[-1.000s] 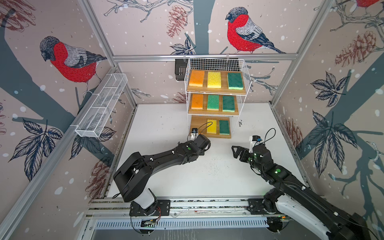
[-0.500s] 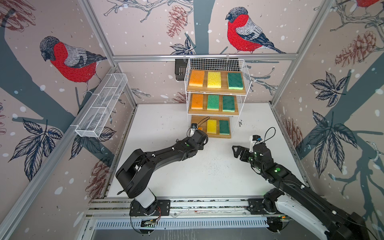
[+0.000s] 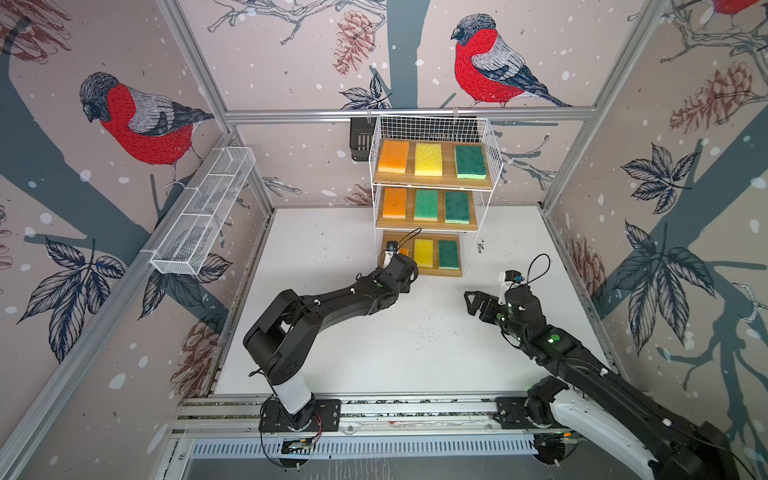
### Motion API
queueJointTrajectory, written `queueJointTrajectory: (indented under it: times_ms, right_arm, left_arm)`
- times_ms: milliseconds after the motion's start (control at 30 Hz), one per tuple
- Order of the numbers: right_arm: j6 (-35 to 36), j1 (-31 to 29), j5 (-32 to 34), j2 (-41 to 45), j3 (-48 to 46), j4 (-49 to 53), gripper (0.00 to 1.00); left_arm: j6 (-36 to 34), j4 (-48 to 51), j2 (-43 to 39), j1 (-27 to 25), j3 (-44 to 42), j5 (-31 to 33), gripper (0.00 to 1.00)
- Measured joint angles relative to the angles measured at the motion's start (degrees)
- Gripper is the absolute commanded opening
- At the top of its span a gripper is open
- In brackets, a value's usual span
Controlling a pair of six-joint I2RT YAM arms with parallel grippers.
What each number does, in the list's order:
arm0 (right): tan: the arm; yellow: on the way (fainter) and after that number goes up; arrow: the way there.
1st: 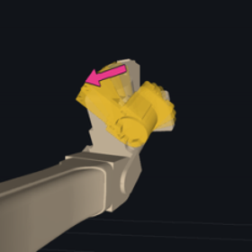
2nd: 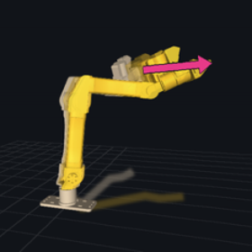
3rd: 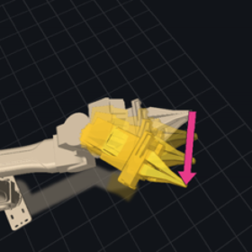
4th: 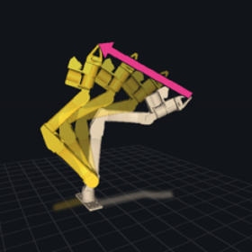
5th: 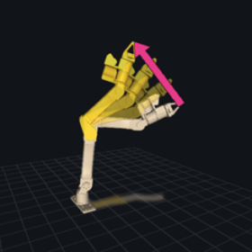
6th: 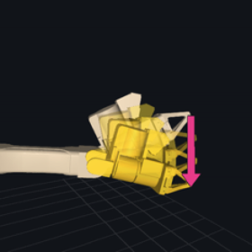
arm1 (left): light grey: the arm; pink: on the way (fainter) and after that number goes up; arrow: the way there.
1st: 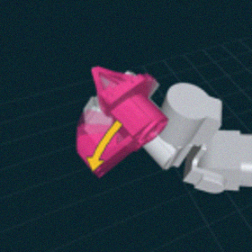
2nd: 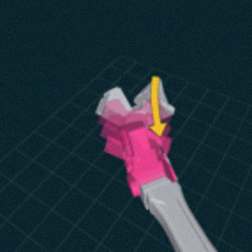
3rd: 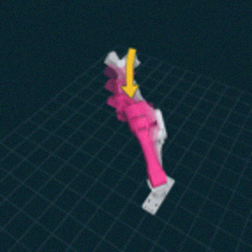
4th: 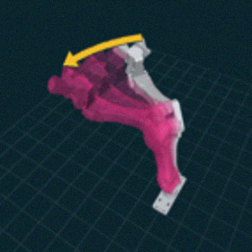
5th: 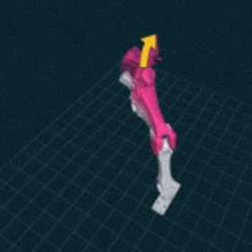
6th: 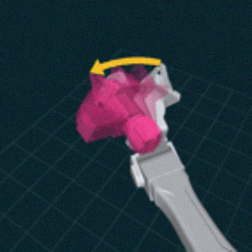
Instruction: Place and organize the cleaning sponges onto the shelf
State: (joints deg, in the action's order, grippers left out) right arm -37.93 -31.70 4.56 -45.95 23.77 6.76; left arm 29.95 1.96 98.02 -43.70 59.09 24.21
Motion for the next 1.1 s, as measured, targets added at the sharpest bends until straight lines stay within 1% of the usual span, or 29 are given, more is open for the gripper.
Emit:
queueJointTrajectory:
  times_ms: [267, 533, 1100]
  right_arm:
    - [-1.05, 0.00, -0.02, -0.13, 0.00, 0.02, 1.00]
    - [-1.22, 0.00, -0.02, -2.16, 0.13, -0.13, 1.00]
    - [-1.22, 0.00, -0.48, -5.31, 1.51, -0.31, 1.00]
  left_arm:
    - [-0.81, -4.24, 2.21, 1.97, 0.17, -0.20, 0.60]
    - [-2.40, -5.92, 5.86, 2.69, 3.98, -1.11, 0.60]
    - [-3.37, -8.13, 10.95, 3.82, 7.32, -0.92, 0.60]
